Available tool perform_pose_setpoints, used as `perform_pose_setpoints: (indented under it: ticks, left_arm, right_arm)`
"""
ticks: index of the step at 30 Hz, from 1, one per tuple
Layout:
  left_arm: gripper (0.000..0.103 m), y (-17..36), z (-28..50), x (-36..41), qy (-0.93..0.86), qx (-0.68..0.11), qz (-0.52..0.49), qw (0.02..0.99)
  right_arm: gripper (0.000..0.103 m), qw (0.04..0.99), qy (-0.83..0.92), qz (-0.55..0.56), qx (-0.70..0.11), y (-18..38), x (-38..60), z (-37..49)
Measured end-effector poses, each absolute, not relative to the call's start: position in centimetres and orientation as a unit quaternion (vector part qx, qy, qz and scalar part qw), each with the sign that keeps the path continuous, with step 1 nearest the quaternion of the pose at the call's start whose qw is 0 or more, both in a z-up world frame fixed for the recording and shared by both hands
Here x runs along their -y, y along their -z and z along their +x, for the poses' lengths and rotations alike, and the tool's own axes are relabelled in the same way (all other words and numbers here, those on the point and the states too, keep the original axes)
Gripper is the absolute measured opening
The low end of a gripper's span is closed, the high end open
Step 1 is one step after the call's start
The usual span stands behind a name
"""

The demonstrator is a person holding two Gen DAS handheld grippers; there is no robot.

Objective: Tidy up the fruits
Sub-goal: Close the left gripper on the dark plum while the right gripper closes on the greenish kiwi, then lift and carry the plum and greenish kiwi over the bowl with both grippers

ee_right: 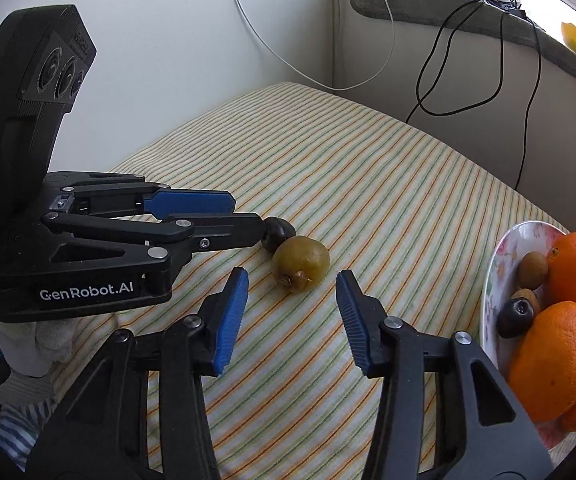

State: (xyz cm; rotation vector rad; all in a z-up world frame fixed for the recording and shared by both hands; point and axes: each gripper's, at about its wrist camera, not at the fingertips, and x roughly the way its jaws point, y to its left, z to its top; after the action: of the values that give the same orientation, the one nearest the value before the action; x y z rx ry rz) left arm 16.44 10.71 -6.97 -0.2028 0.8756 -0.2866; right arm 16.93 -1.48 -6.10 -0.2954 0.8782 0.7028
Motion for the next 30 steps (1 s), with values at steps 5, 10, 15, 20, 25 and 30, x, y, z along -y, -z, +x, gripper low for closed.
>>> perform_pose_setpoints:
  ticks: [5,10,15,20,25,30]
  left_arm:
    - [0.03,7.4,17.2,-10.6,0.143,-0.433,-0.106,0.884]
    - [0.029,7.6,17.7,-10.3,0.148,-0.438,-0.106,0.88]
    - [0.022,7.6,17.8,-10.0,0.153,-0.437,-0.102,0.88]
    - [0.017,7.7,17.8,-10.2,0.15,-0.437,-0.102,0.881]
    - [0.017,7.6,17.7,-10.1,0.148,-0.434,-0.097,0.883]
    - [0.017,7.0,17.5,-9.8,0.148,-0.425,-0.093,0.888]
  right_arm:
    - [0.045,0.834,-0.331,-0.143,-0.417,6.5,1.0,17.5]
    - [0.038,0.835,-0.324,-0.147,-0.42,6.9,0.9,17.6]
    - [0.031,0.836,-0.321,-0.143,-0.421,7.0,1.1,18.1]
    - [0.028,0.839,-0.32,-0.143,-0.416,6.7,1.3,17.8]
    - [0.028,0.841,-0.322,-0.143,-0.411,6.5,1.7,17.4]
    - [0.027,0.845,-0.321,-0.14,-0.404,5.9,2.5,16.9]
